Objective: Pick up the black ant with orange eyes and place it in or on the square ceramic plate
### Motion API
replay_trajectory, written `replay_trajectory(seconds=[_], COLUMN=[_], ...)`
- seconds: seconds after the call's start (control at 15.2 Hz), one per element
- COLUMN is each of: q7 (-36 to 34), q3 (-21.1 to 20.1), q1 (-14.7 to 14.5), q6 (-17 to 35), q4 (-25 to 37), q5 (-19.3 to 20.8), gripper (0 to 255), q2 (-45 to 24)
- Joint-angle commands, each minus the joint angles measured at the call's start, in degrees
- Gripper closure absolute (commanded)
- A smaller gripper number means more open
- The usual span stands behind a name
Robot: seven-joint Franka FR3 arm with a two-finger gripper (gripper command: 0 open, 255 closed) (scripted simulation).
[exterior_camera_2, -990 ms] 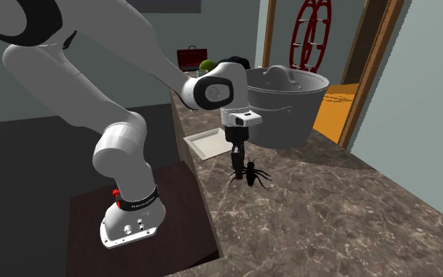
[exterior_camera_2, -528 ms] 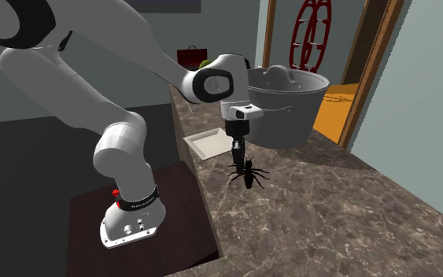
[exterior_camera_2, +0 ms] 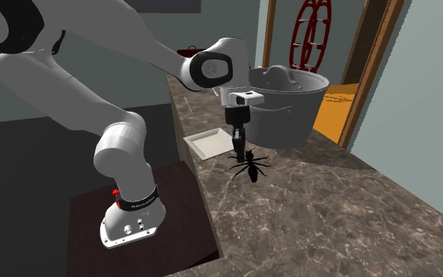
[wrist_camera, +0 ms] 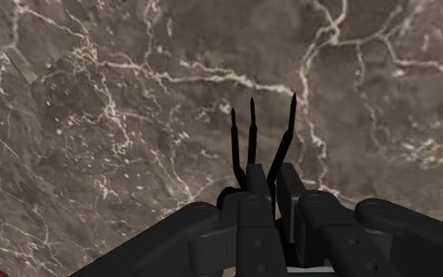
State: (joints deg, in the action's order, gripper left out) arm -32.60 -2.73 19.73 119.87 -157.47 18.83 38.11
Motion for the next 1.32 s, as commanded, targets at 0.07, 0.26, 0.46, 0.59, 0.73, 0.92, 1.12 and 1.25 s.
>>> replay_trajectory(seconds=[0.07, 0.26, 0.46, 0.59, 0.73, 0.92, 1.12, 1.25], q7=[0.91, 1.48, -2.33, -4.96, -7.66, -11.81, -16.07, -18.95], q3=[0.03, 0.03, -3.65, -6.18, -8.74, -12.65, -16.57, -19.18], q1=[-0.23, -0.35, -3.18, -5.14, -7.08, -9.87, -12.39, -13.85], q6=[-2.81, -4.65, -7.00, -8.47, -9.84, -11.66, -13.16, -14.00], q4=[1.91, 3.21, 2.19, 1.91, 1.95, 2.59, 3.92, 5.16], q5=[-0.54, -0.85, -3.86, -5.99, -8.16, -11.41, -14.51, -16.42], gripper=[255, 255, 255, 255, 255, 255, 255, 255], q2=[0.97, 1.58, 3.72, 4.68, 5.24, 5.33, 4.54, 3.56])
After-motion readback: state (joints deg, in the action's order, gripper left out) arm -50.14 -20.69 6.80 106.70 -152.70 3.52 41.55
